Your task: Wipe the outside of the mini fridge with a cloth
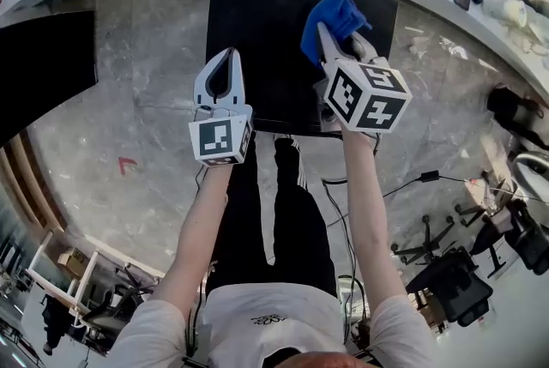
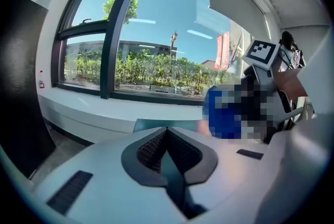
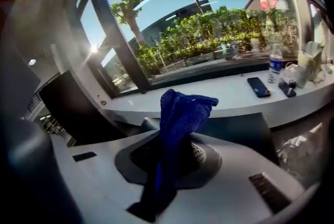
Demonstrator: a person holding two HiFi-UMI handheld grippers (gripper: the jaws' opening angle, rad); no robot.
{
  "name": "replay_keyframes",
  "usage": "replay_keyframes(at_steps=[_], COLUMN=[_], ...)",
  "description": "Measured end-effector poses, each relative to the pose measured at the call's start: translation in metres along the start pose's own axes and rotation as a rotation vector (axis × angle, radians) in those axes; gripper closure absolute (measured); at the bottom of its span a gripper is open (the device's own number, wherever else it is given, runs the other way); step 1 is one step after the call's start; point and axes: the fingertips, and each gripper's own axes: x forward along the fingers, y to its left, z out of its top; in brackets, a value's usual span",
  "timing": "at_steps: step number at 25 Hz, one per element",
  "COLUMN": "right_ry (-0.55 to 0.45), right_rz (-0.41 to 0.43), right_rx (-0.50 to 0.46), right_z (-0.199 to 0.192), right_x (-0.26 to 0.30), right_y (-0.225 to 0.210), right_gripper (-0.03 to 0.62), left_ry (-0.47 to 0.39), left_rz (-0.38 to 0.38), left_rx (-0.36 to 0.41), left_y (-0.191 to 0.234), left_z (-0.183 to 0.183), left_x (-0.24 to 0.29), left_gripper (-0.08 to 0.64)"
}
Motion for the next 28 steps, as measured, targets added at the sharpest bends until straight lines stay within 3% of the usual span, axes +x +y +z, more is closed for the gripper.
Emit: replay_keyframes(at_steps=[5,11,18,28], right_ry=[0.068,0.188,0.272,0.264], right_rz=[0.175,0.24,0.144,0.087], right_rx=[-0.024,-0.015,-0.143,-0.154], right_z=[-0.022,-0.065,-0.099,-0.097], right_x=[0.047,0.104,0.144,0.138], right_y=[0.108,0.177,0.176,0.154], right_gripper=[0.512,0.512,0.512,0.512], left_ry=[0.003,0.023,0.027,0.028], left_rz=[0.062,0.139,0.167,0.143], left_rx=[-0.016,-0.044,-0.069,-0.061], left_y=[0.049,0.106,0.124,0.114], left_z=[-0.007,-0.027,-0.036,-0.037], left_x=[-0.013,-0.034,-0.042,-0.039], left_gripper=[0.555,0.555,0.555,0.555])
